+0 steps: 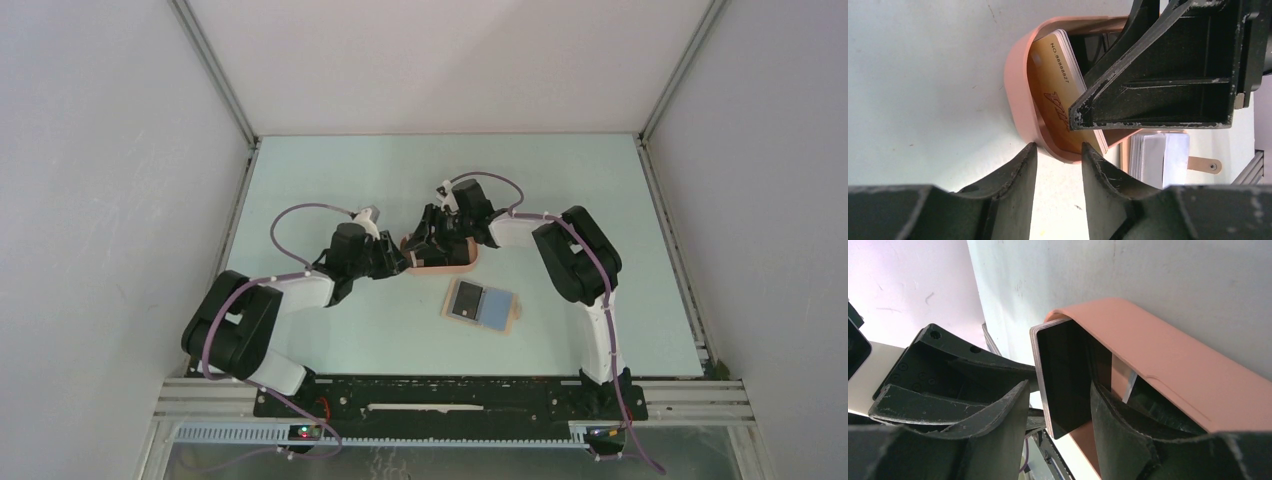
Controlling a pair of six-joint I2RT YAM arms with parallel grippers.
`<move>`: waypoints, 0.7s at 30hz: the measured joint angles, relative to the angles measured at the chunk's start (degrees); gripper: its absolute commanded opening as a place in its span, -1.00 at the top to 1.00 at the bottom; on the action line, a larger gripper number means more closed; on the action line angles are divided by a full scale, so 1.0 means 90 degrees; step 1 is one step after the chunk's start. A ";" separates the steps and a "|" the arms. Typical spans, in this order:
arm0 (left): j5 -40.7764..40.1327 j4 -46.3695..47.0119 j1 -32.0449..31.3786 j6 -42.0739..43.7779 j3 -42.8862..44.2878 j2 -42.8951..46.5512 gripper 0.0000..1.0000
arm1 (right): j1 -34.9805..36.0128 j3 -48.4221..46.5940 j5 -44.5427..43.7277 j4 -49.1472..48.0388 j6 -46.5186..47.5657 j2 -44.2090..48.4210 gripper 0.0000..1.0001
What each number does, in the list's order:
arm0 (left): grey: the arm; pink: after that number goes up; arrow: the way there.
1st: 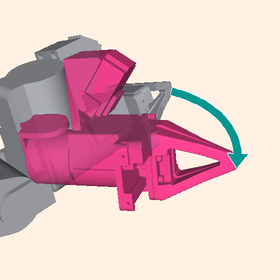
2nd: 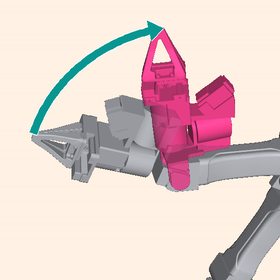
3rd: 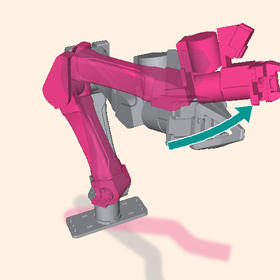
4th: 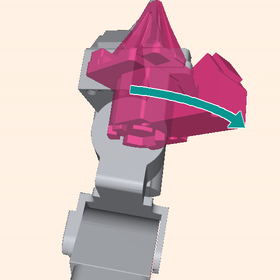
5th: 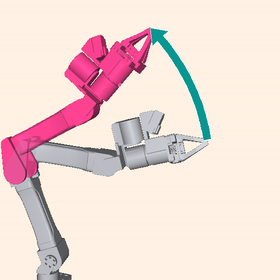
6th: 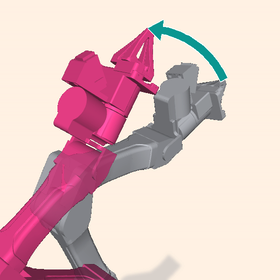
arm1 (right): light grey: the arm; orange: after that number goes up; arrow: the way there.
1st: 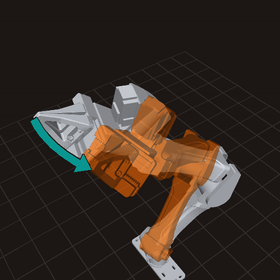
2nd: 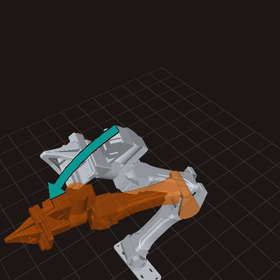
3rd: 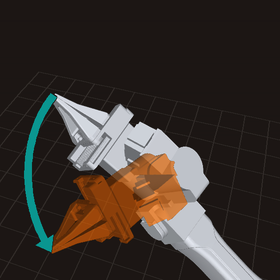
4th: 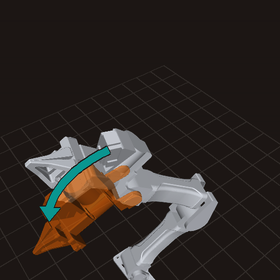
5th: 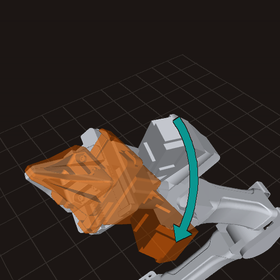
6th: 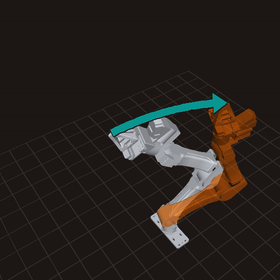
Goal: Put the credit cards into the card holder
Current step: Pick up the credit card from the storage box.
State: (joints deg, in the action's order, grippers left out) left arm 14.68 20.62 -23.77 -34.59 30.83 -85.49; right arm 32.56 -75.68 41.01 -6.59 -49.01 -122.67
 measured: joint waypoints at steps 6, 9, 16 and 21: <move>0.0095 0.0027 0.0000 0.0000 0.0121 -0.0160 0.13 | -0.0146 0.0034 -0.0002 0.0083 0.0073 0.0000 -0.02; 0.0117 0.0005 0.0000 0.0002 0.0185 -0.0226 0.13 | -0.0199 0.0034 -0.0017 0.0134 0.0134 0.0000 0.06; 0.0124 -0.0029 0.0000 0.0002 0.0279 -0.0306 0.13 | -0.0284 0.0034 -0.0068 0.0253 0.0304 0.0000 0.08; 0.0124 -0.0049 0.0000 0.0007 0.0279 -0.0306 0.13 | -0.0289 0.0034 -0.0046 0.0282 0.0384 0.0000 0.08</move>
State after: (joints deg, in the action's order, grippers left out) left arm 15.79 20.18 -23.77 -34.52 33.34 -88.25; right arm 29.95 -75.37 40.60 -4.05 -45.56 -122.67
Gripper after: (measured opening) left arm 0.431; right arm 0.461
